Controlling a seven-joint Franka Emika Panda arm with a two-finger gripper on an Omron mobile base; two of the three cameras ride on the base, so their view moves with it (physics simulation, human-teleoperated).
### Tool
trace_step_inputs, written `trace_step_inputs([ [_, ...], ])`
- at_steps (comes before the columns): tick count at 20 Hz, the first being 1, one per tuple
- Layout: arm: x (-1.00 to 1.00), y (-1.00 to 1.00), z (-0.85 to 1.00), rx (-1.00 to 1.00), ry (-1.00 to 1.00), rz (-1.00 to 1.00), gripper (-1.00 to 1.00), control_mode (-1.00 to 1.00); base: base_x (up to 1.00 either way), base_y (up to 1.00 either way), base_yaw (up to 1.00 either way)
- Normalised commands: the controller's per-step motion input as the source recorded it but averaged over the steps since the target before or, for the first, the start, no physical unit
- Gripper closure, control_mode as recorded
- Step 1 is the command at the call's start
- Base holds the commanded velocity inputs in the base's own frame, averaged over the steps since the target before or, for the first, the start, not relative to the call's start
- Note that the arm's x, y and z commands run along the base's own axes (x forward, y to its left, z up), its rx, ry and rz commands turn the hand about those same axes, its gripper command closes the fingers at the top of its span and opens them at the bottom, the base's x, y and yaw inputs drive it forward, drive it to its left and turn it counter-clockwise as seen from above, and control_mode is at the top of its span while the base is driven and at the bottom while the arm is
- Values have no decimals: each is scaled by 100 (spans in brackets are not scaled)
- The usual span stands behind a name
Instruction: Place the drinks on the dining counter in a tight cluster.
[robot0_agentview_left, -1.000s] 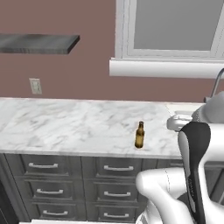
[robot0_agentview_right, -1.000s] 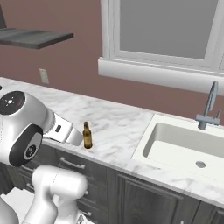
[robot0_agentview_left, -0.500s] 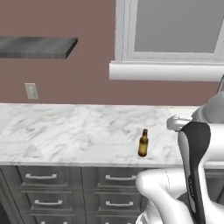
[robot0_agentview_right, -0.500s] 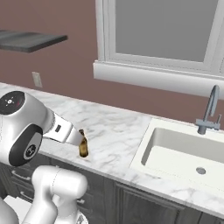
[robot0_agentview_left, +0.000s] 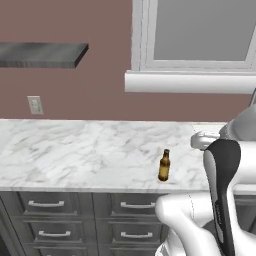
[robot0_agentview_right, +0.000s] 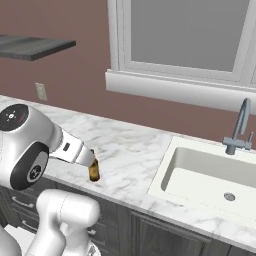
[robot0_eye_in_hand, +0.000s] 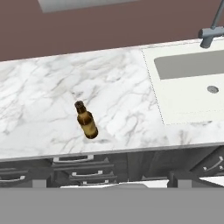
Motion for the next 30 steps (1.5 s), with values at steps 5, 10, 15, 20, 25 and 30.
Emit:
trace_step_inputs([
  [5, -2, 0, 0, 0, 0, 0, -100, -100, -5, 0, 0],
  [10, -18, 0, 0, 0, -7, 5, -100, -100, 0, 0, 0],
  [15, -24, -4, 0, 0, -18, 31, -100, -100, 0, 0, 0],
  [20, -11, -14, -9, 0, -25, 46, -100, -100, 0, 0, 0],
  [25, -8, -8, -25, 0, -30, 51, -100, -100, 0, 0, 0],
  [30, 0, -9, -35, 0, -27, 46, -100, -100, 0, 0, 0],
])
